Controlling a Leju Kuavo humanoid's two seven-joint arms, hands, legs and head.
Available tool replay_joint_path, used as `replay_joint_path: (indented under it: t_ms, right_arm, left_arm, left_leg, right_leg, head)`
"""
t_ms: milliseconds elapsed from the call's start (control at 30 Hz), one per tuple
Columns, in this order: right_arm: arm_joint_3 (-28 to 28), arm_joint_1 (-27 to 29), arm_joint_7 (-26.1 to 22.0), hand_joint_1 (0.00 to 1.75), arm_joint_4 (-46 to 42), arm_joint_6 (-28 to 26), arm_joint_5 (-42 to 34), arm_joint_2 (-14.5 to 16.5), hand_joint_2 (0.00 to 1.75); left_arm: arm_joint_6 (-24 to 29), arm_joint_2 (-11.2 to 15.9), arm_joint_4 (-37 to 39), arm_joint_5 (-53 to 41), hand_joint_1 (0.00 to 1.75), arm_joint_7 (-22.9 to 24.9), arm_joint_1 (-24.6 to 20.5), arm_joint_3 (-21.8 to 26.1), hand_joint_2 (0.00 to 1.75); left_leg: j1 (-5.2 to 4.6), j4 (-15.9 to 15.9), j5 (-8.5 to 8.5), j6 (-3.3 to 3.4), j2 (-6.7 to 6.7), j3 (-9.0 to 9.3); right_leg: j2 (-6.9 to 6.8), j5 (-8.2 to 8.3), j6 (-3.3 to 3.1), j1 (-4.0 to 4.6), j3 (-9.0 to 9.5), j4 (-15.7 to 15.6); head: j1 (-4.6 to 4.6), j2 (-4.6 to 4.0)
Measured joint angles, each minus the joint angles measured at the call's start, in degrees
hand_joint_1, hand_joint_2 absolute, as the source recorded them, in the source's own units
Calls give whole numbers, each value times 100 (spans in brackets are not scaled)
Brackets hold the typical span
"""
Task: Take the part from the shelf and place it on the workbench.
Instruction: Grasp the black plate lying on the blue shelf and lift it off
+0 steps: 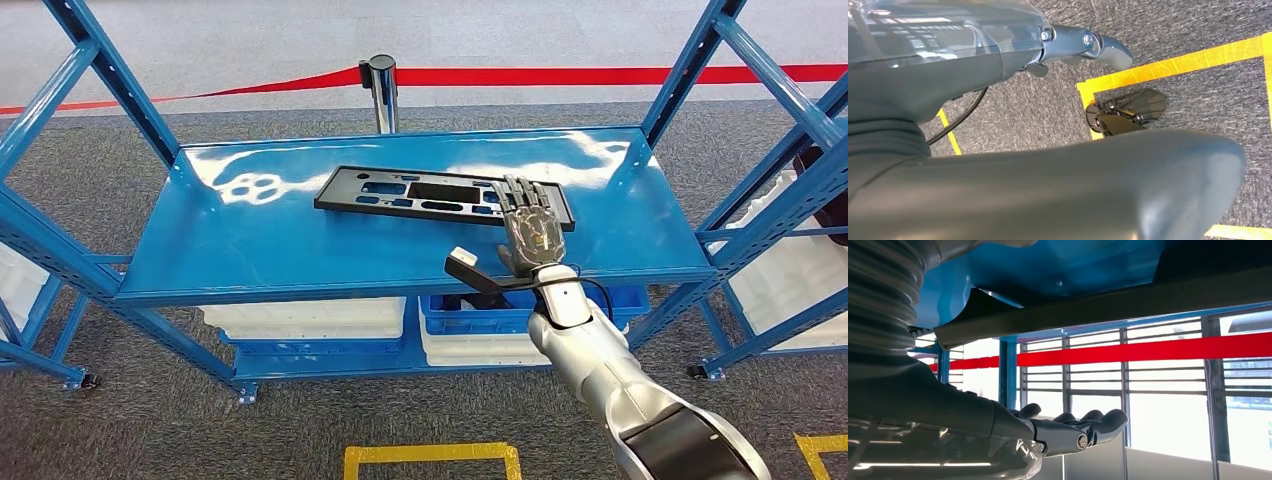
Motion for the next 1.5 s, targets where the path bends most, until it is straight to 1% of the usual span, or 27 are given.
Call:
replay_joint_path:
  t_ms: [233, 300, 367, 433, 1000, 1433, 1467, 1500]
  right_arm:
    - [-10, 55, -3, 0, -38, 11, 4, -8, 175]
    - [-15, 59, -3, 73, -42, 36, 2, -9, 175]
    - [-23, 58, -5, 159, -43, 69, -10, -9, 175]
    - [-41, 56, -20, 174, -43, 91, -36, -9, 175]
    - [-158, -11, -176, 175, 27, 51, -137, 4, 175]
    - [-188, -10, -200, 175, 43, 23, -143, 1, 175]
    - [-200, -7, -202, 172, 38, 15, -152, 1, 175]
    - [-216, -2, -210, 167, 27, 8, -168, 1, 175]
  left_arm:
    - [-10, 0, 0, -29, 0, -5, 0, 0, 0]
    - [-16, 0, 0, -49, 0, -5, 0, 0, 0]
    - [-25, 0, 0, -68, 0, -5, 0, 0, 0]
    - [-30, 0, 0, -85, 0, -5, 0, 0, 0]
    - [-68, 0, 0, -121, 0, 13, -1, 0, 0]
    - [-101, -2, 0, -121, 0, -1, -1, 22, 0]
    - [-101, -2, 0, -121, 0, -3, -1, 31, 0]
    - [-101, -2, 0, -121, 0, -4, -1, 40, 0]
  left_leg:
    - [0, 0, 0, 0, 0, 0]
    - [0, 0, 0, 0, 0, 0]
    - [0, 0, 0, 0, 0, -1]
    - [0, 0, 0, 0, 0, -1]
    - [0, 0, 0, 0, 0, -1]
    - [0, 1, 0, 0, 0, -1]
    - [0, 1, 0, 0, 0, -1]
    - [0, 1, 0, 0, 0, -1]
  right_leg:
    - [0, 0, 0, 0, 0, 0]
    - [0, 0, 0, 0, -1, 0]
    - [0, 0, 0, 0, 0, 0]
    - [0, 0, 0, 0, 0, 0]
    - [0, 0, 0, 0, 0, 0]
    - [0, 0, 0, 0, 0, 0]
    - [0, 0, 0, 0, 0, 0]
    - [0, 0, 0, 0, 0, 0]
  head:
    - [1, 0]
    - [1, 0]
    - [1, 0]
    - [1, 0]
    - [2, 0]
    - [0, 0]
    - [0, 0]
    - [0, 0]
